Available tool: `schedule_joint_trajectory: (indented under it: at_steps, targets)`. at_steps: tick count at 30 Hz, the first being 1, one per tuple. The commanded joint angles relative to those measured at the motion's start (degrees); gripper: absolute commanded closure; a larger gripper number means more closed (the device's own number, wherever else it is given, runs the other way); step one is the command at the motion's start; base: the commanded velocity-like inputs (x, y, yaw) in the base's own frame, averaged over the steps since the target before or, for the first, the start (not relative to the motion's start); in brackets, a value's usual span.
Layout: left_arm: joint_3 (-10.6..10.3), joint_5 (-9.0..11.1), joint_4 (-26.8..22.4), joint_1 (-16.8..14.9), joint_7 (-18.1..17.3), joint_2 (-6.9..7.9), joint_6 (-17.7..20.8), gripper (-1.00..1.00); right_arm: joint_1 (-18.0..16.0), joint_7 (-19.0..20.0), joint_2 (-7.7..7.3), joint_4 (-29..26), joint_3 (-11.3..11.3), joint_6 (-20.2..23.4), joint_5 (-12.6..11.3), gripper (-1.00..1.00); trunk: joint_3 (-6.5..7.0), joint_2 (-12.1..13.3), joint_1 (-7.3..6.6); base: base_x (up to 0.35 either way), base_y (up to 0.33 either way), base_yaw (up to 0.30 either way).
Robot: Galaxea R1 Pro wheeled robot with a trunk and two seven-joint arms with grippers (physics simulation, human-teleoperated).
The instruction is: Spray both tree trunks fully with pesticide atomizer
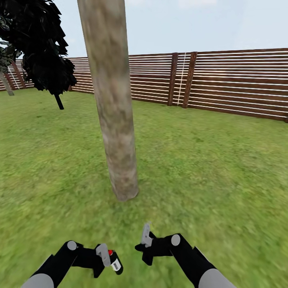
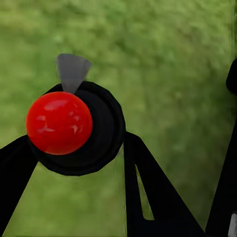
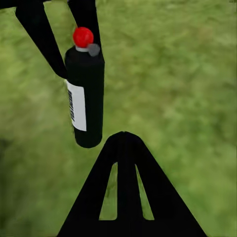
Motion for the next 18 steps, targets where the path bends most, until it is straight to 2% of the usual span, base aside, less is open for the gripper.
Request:
schedule_joint_trajectory:
  at_steps: [1, 5, 11, 13, 15, 18]
  targets:
    - [0.37, -0.61, -0.03, -0.03, -0.21, -0.38, -0.59, 1.00, -0.03, 0.44, 0.20, -0.04, -0.05, -0.51, 0.62, 1.00, -0.05, -0.02, -0.01, 0.000, 0.000, 0.000]
    - [0.36, -0.62, -0.68, -0.03, -0.05, -1.55, -0.66, 1.00, -0.03, 1.05, 0.75, -0.13, -0.05, -0.49, 0.63, 1.00, -0.05, -0.02, -0.01, 0.000, 0.000, 0.000]
    - [0.03, -0.55, -1.20, -0.03, -0.39, -2.05, -0.92, 1.00, -0.03, 1.10, 1.22, -0.03, -0.05, -0.51, 0.69, 1.00, -0.05, -0.02, -0.01, 0.000, 0.000, 0.000]
    - [-1.93, -0.53, -1.18, -0.03, -0.50, -2.04, -1.02, 1.00, -0.03, 1.10, 1.18, 0.00, -0.05, -0.51, 0.71, 1.00, -0.05, -0.02, -0.01, 0.000, 0.000, 0.000]
    - [-5.03, -0.47, -1.18, -0.04, -0.53, -2.04, -1.08, 1.00, -0.03, 1.10, 1.15, 0.01, -0.05, -0.54, 0.77, 1.00, -0.05, -0.02, -0.01, 0.000, 0.000, 0.000]
    - [-6.23, -0.36, -1.18, -0.10, -0.54, -2.01, -1.17, 1.00, -0.03, 1.10, 1.14, 0.03, -0.05, -0.55, 0.80, 1.00, -0.05, -0.02, -0.01, 0.000, 0.000, 0.000]
